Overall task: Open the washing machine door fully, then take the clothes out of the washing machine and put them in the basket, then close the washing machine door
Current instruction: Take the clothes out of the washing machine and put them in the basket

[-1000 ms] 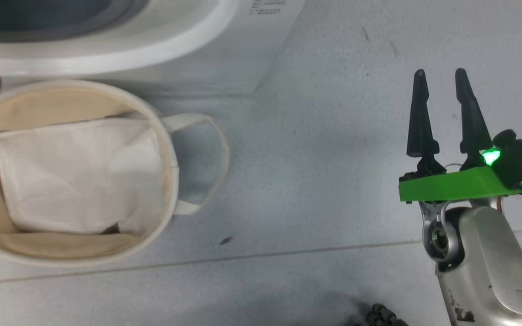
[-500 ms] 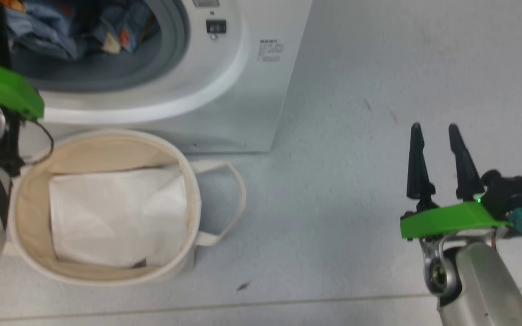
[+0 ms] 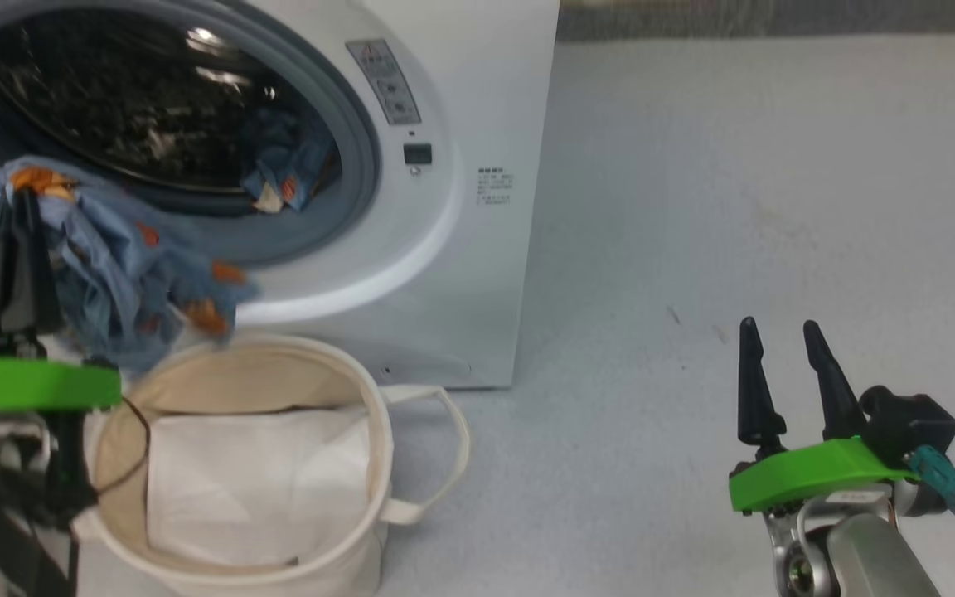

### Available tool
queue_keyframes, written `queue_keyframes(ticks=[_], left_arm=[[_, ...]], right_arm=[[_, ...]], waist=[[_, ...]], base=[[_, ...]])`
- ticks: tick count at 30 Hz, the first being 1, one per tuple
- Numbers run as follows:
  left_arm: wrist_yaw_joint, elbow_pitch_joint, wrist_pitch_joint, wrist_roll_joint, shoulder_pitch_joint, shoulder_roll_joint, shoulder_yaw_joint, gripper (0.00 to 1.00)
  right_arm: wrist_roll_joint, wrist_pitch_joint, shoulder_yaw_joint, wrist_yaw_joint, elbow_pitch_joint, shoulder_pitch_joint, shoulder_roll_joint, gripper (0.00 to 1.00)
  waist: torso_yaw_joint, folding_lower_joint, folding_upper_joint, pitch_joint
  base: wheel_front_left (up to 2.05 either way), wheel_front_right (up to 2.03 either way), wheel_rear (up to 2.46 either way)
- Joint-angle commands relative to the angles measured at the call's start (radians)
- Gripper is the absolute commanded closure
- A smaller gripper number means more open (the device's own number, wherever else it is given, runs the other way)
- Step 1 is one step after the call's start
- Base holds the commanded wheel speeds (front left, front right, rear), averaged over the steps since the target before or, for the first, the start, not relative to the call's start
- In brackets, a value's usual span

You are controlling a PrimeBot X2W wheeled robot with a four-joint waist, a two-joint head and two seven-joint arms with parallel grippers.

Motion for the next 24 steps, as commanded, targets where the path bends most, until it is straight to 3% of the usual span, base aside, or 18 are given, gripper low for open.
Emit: queue_keyframes(ticks=[1, 6, 14, 24], left_arm=[[-0.007, -0.071, -0.009, 0.004, 0.017, 0.015, 0.052, 1.00], [-0.010, -0.150, -0.009, 0.006, 0.123, -0.015, 0.036, 1.00], [-0.010, -0.117, -0.009, 0.008, 0.187, -0.022, 0.015, 1.00], [-0.010, 0.140, -0.009, 0.002, 0.134, -0.039, -0.048, 1.00]], right_arm=[[0.005, -0.012, 0.028, 0.001, -0.025, -0.004, -0.009, 0.00], [0.012, -0.012, 0.040, 0.001, -0.019, 0.010, -0.015, 0.00], [0.015, -0.012, 0.045, 0.001, -0.027, 0.004, -0.024, 0.00], [0.007, -0.012, 0.045, 0.001, -0.053, -0.041, -0.029, 0.00]], waist=[[0.007, 0.0001, -0.0001, -0.041], [0.010, 0.0001, -0.0001, -0.072], [0.004, 0.0001, -0.0001, -0.062], [-0.028, 0.0001, -0.0001, 0.020]], base=[[0.00, 0.00, 0.00], [0.00, 0.00, 0.00], [0.00, 0.00, 0.00], [0.00, 0.00, 0.00]])
